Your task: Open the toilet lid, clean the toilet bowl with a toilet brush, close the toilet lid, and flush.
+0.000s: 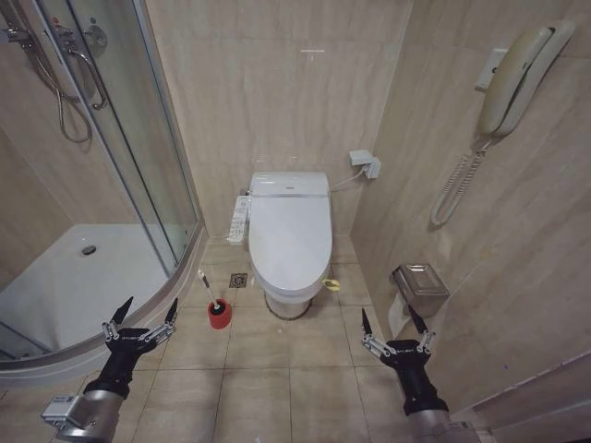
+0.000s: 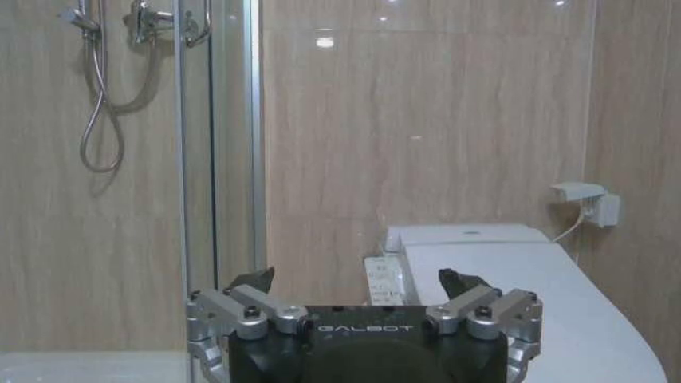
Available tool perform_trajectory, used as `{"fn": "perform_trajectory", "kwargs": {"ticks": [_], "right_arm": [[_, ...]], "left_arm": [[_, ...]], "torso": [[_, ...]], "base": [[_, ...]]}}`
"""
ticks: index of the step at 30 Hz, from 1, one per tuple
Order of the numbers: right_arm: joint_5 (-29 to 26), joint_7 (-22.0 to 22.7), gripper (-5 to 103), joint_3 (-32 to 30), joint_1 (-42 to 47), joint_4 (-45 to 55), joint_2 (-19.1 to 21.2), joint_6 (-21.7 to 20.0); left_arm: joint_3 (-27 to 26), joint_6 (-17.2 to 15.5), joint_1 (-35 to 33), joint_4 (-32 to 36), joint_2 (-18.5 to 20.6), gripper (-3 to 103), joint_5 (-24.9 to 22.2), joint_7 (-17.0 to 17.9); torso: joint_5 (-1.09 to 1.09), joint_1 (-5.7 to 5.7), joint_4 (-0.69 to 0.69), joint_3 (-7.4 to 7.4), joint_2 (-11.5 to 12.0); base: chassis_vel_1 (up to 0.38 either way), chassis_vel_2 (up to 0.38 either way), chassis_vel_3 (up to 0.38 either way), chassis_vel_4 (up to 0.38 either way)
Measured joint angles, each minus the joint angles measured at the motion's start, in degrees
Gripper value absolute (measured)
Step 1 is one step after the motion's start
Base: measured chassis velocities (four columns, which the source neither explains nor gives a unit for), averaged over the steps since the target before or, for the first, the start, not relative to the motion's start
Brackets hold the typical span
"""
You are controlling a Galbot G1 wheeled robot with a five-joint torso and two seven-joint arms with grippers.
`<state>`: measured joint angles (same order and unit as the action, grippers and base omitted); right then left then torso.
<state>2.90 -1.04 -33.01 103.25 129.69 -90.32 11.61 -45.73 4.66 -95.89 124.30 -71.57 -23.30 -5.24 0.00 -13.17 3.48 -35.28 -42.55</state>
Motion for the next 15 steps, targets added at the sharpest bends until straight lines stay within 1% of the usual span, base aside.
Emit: {"fn": "perform_trajectory", "kwargs": {"ticks": [15], "right_arm": [[0.31, 0.02, 100, -0.15, 0.22, 0.53, -0.12, 1.03]], "left_arm": [[0.0, 0.0, 0.0, 0.0, 0.0, 100, 0.0, 0.0]], "torso": [[0.0, 0.0, 0.0, 0.0, 0.0]], "base": [[0.0, 0.0, 0.0, 0.0]]}}
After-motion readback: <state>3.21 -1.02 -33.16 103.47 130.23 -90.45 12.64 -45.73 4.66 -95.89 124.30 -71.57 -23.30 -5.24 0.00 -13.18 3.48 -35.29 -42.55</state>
